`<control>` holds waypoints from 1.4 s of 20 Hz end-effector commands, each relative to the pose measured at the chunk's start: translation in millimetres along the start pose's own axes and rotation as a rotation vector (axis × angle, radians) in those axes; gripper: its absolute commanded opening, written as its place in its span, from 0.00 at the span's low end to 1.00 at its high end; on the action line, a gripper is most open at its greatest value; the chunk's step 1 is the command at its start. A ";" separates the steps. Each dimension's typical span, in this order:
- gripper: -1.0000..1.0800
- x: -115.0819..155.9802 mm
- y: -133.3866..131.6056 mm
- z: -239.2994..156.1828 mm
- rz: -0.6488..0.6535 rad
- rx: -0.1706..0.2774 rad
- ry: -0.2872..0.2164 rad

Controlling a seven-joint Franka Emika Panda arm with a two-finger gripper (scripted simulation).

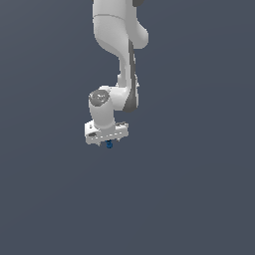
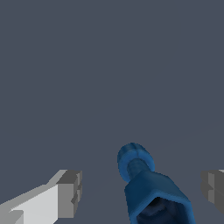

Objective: Pick up the object and move it to a goal position.

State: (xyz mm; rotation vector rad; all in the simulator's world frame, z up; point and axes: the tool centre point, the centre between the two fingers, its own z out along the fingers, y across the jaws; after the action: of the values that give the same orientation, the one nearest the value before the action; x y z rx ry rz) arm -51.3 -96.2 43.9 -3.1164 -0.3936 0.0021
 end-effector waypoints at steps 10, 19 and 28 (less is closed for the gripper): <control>0.00 0.6 0.3 1.2 0.000 -0.001 0.001; 0.00 10.2 -11.9 -18.0 0.000 -0.001 0.002; 0.00 41.1 -51.3 -79.3 0.000 -0.001 0.001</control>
State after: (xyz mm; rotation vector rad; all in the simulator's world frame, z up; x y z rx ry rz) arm -28.2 -45.9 110.4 -3.1174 -0.3934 0.0006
